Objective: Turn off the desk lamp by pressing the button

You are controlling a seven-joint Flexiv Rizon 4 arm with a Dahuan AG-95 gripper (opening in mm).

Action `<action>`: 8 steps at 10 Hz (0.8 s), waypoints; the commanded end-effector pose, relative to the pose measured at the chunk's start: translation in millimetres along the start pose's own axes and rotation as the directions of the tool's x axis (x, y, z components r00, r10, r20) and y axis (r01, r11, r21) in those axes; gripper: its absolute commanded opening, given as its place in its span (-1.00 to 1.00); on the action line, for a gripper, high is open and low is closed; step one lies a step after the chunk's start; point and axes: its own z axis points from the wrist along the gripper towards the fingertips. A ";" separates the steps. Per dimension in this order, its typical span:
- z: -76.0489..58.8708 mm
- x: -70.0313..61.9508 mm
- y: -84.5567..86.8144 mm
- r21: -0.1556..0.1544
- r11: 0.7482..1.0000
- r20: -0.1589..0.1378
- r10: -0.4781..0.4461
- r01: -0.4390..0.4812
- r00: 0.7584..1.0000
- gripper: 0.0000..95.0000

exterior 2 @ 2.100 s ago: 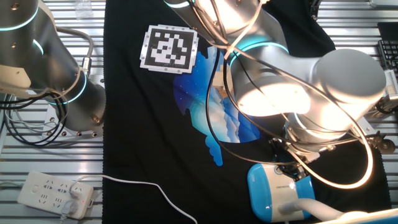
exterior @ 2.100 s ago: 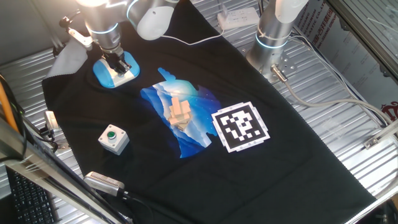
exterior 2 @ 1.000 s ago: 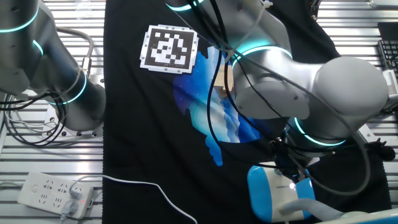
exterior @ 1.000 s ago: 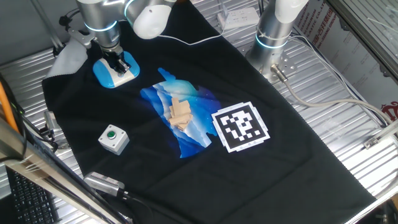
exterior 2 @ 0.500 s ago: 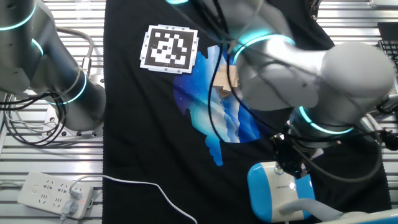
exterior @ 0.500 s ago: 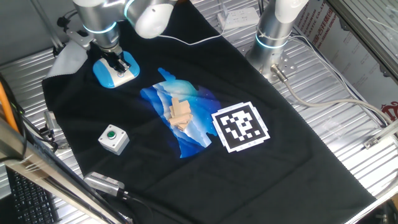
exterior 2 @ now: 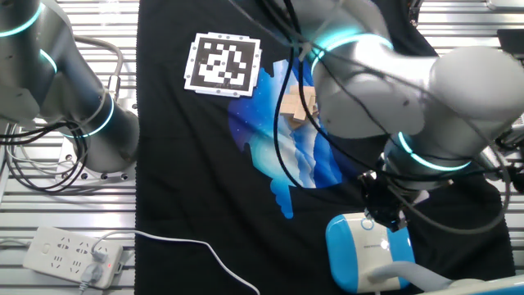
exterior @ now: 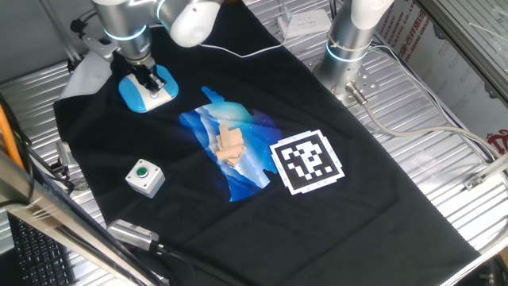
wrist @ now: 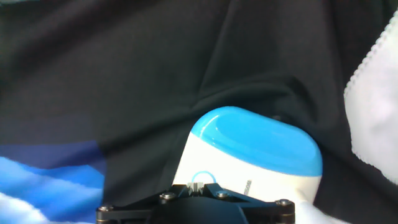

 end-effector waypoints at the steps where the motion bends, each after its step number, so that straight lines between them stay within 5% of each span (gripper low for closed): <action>1: -8.8 -4.7 6.3 -0.082 0.996 0.017 0.038 -0.036 0.999 -1.00; 3: -18.1 -10.2 18.3 -0.099 0.993 0.016 0.063 -0.061 0.998 -1.00; 8: -34.4 -7.2 57.5 -0.085 0.992 0.019 0.092 -0.090 0.996 -1.00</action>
